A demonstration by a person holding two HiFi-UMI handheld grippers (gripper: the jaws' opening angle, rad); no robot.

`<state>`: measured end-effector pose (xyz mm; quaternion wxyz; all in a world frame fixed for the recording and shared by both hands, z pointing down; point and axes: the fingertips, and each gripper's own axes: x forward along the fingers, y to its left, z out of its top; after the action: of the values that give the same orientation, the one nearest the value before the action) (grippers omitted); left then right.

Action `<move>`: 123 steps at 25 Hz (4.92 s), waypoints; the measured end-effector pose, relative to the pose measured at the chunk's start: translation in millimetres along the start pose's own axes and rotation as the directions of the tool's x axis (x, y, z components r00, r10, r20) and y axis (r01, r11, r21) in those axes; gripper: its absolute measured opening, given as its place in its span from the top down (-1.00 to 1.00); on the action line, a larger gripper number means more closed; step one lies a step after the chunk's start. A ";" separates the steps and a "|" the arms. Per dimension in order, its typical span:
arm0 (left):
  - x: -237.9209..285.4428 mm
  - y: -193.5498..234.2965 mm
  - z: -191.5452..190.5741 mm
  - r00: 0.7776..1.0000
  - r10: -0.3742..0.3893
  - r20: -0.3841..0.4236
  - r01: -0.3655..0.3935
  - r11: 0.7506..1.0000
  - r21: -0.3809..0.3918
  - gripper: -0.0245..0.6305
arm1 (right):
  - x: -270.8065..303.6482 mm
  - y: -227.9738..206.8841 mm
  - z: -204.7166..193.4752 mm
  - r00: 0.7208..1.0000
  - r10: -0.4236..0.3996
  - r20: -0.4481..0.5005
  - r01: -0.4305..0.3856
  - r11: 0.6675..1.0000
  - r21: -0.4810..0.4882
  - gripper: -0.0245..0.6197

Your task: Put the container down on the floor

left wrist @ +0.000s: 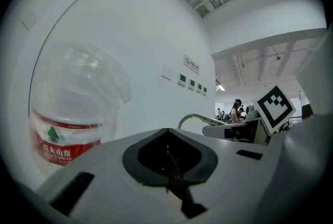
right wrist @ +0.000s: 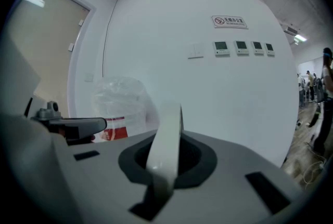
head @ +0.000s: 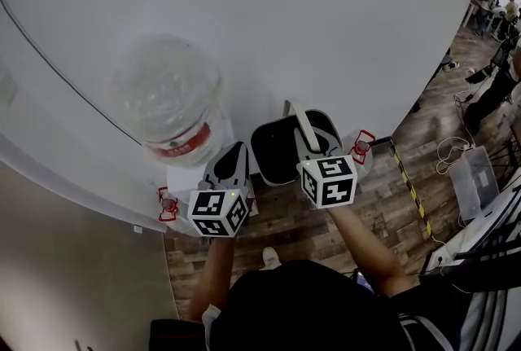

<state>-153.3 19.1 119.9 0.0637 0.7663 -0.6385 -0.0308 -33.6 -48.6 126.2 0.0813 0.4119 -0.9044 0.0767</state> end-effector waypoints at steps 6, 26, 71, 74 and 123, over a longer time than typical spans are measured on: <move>13.3 19.9 -4.0 1.000 -0.028 -0.012 0.028 1.000 -0.012 0.87 | 22.5 3.5 1.2 0.999 -0.031 -0.009 0.031 1.000 -0.003 0.82; 25.6 63.6 -16.2 0.995 -0.091 -0.033 0.089 0.994 -0.058 0.87 | 61.7 18.6 -15.3 0.994 -0.081 -0.073 0.082 0.997 0.012 0.82; 108.8 39.9 -144.1 0.965 -0.066 -0.253 0.010 0.976 -0.217 0.87 | 123.1 -56.6 -115.8 0.953 -0.016 -0.303 0.028 0.999 0.034 0.82; 108.8 39.8 -160.4 0.958 -0.065 -0.281 -0.002 0.972 -0.233 0.87 | 127.8 -58.8 -127.6 0.946 -0.008 -0.325 0.021 0.999 0.038 0.82; 119.9 21.2 -363.4 0.854 -0.085 -0.514 -0.070 0.959 -0.274 0.87 | 148.4 -105.3 -343.0 0.803 0.015 -0.596 0.102 0.982 0.161 0.82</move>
<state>-105.4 -81.2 486.7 0.3423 0.7314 -0.5834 0.0865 -21.1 -155.0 499.4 0.3234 0.3935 -0.8125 0.2834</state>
